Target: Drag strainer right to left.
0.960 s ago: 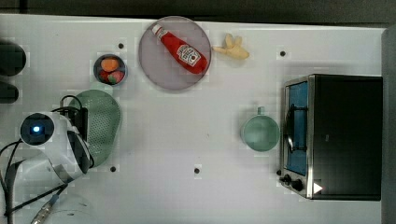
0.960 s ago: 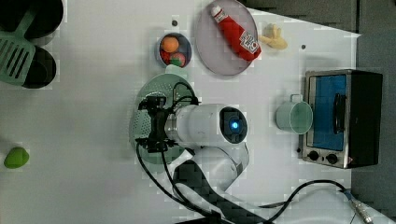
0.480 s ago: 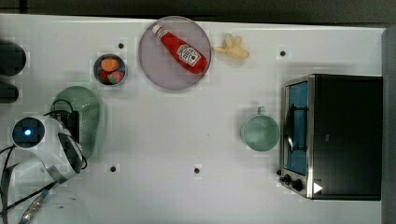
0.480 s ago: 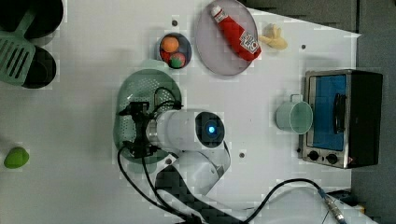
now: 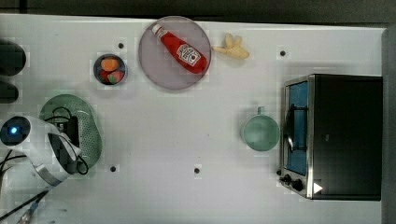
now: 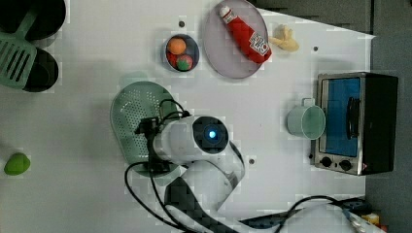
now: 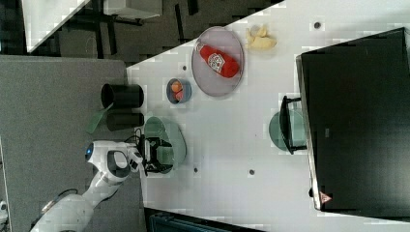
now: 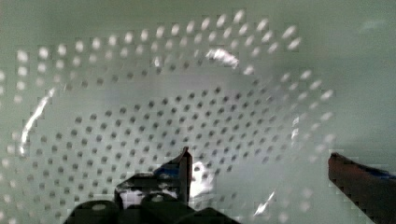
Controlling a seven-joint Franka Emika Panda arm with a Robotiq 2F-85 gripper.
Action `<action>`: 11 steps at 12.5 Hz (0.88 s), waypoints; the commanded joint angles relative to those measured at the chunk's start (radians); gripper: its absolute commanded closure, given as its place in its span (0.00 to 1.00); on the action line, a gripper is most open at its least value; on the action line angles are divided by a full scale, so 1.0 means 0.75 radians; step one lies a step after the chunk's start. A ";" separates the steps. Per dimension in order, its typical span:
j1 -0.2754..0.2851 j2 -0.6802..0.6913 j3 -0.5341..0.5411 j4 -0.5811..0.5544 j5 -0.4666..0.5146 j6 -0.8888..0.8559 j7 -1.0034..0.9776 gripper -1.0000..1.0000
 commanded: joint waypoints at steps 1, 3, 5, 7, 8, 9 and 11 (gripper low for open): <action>-0.070 -0.321 -0.125 0.026 0.006 -0.157 -0.277 0.00; -0.084 -0.502 -0.259 0.028 -0.004 -0.318 -0.481 0.00; -0.099 -0.671 -0.420 0.028 -0.052 -0.490 -0.757 0.00; -0.113 -0.826 -0.574 0.028 -0.095 -0.614 -1.049 0.00; -0.122 -0.895 -0.650 0.028 -0.127 -0.682 -1.193 0.00; -0.131 -0.955 -0.720 0.028 -0.170 -0.752 -1.343 0.00; -0.140 -1.050 -0.841 0.027 -0.256 -0.824 -1.603 0.00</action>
